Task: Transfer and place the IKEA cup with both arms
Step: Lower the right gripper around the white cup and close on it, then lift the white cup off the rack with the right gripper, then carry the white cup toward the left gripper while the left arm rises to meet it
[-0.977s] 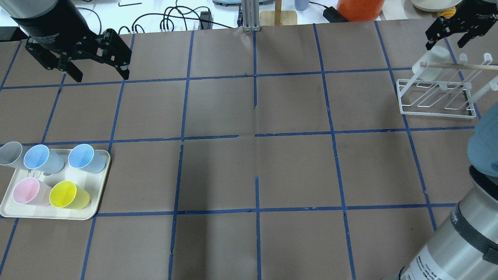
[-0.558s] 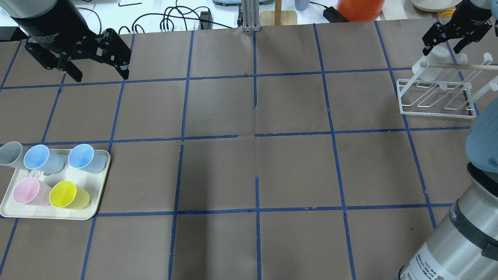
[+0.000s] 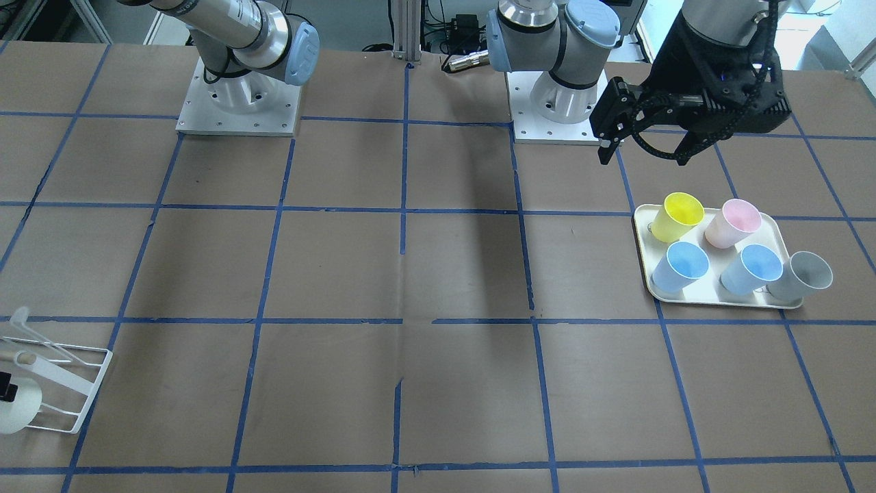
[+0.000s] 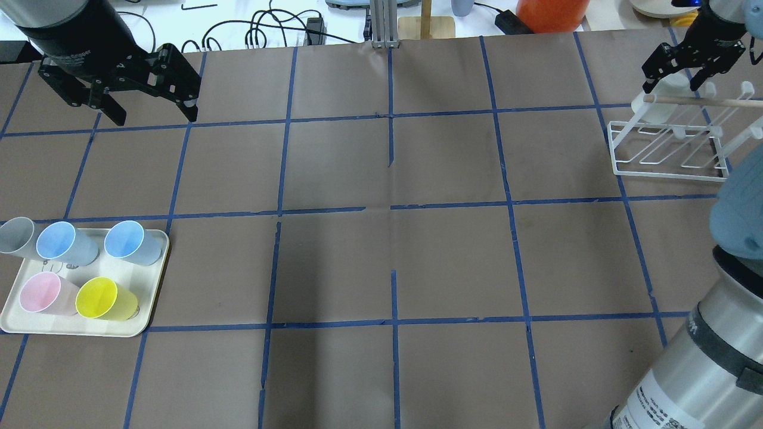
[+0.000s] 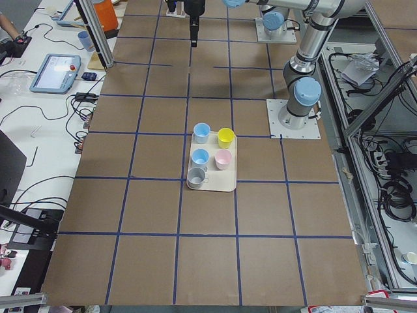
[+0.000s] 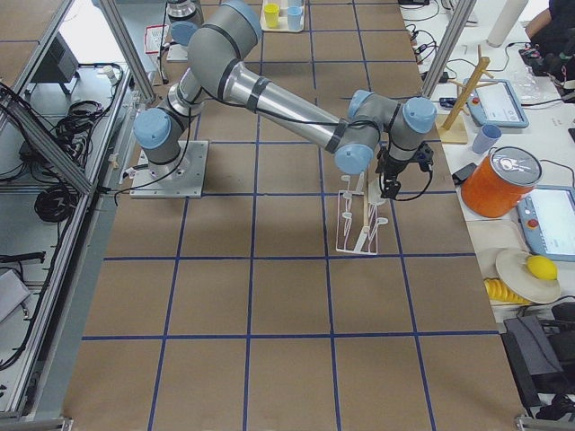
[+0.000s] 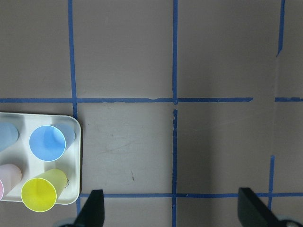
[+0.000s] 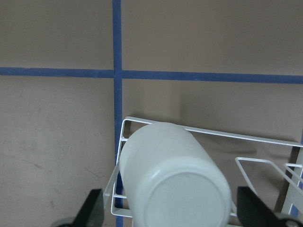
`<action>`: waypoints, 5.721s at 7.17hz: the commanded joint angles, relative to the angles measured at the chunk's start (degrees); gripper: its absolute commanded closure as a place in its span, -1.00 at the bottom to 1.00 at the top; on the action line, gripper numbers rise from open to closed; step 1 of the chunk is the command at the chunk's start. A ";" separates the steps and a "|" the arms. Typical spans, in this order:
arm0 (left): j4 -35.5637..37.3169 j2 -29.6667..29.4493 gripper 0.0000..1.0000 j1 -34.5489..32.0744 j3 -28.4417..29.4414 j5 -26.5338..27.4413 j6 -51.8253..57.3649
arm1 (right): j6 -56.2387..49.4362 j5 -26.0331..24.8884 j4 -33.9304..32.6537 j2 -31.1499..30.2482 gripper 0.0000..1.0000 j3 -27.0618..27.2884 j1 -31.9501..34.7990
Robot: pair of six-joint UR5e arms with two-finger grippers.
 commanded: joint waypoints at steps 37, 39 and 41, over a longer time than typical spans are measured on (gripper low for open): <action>-1.39 1.34 -1.00 15.52 -0.48 -29.44 7.38 | 15.62 35.95 35.19 -11.46 -0.03 -7.95 13.51; -0.98 1.70 -1.00 17.05 -4.68 -38.80 10.43 | 23.77 46.01 43.52 -13.92 0.10 -7.68 18.61; 1.21 3.36 -1.00 16.70 -6.82 -46.31 17.54 | 28.55 53.24 50.20 -15.42 0.08 -7.59 21.61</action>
